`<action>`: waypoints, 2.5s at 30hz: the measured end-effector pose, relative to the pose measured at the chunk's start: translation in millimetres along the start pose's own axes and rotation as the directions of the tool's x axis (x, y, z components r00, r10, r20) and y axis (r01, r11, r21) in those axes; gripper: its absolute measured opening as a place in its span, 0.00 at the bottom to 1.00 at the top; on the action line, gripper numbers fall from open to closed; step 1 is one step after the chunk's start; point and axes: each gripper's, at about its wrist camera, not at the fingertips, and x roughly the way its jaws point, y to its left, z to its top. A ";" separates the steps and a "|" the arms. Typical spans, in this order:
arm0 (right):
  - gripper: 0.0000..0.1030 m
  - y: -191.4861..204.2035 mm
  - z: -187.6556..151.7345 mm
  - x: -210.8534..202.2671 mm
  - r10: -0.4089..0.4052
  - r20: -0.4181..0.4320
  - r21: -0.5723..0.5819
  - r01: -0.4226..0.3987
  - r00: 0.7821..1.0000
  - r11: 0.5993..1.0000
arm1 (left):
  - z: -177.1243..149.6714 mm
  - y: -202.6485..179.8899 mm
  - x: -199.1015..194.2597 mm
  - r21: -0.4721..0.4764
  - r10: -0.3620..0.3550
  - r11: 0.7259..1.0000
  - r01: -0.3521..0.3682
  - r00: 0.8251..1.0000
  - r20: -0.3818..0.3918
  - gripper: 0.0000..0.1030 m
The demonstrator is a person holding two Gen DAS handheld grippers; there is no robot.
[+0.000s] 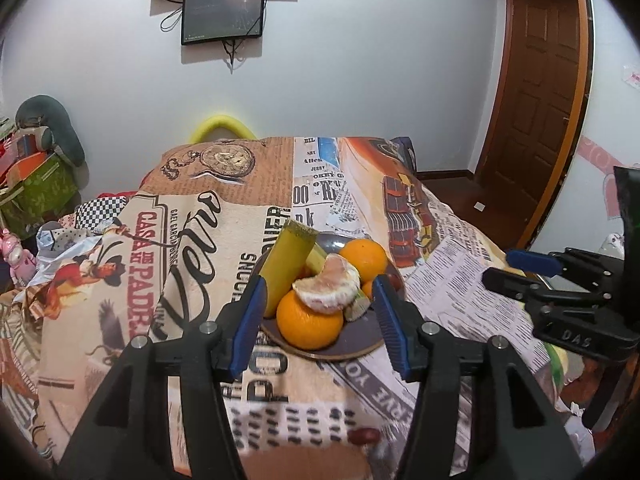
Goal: Organize fruits
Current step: 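Grasp a second red date with the left tool while the right tool grasps a mandarin, then place the red date and mandarin on the grey plate and release both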
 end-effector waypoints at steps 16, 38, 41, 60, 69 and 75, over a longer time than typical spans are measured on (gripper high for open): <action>0.45 -17.3 -57.0 -40.9 -0.097 -0.061 0.054 0.100 0.993 0.993 | -45.7 0.7 -25.0 -0.032 -0.025 0.999 0.022 0.995 -0.097 0.57; 0.45 -39.1 -124.5 15.1 -0.057 -0.279 0.134 0.098 0.958 0.986 | -112.3 -27.4 31.9 0.010 -0.080 0.996 0.087 0.949 -0.304 0.57; 0.44 -40.0 -128.2 18.1 -0.051 -0.287 0.137 0.093 0.957 0.986 | -116.3 -29.0 37.8 0.012 -0.085 0.996 0.094 0.944 -0.318 0.57; 0.34 -24.8 -106.3 13.8 -0.020 -0.211 0.107 0.043 0.977 0.993 | -112.5 -20.1 46.8 -0.021 -0.112 0.994 0.111 0.946 -0.303 0.24; 0.34 -8.3 -79.2 16.7 0.005 -0.155 0.068 0.005 0.988 0.998 | -84.1 -1.9 36.0 -0.044 -0.090 0.996 0.082 0.968 -0.234 0.24; 0.34 -0.9 -61.4 22.9 0.021 -0.125 0.044 -0.016 0.992 0.999 | -66.7 -0.1 40.5 -0.061 -0.092 0.995 0.082 0.976 -0.199 0.24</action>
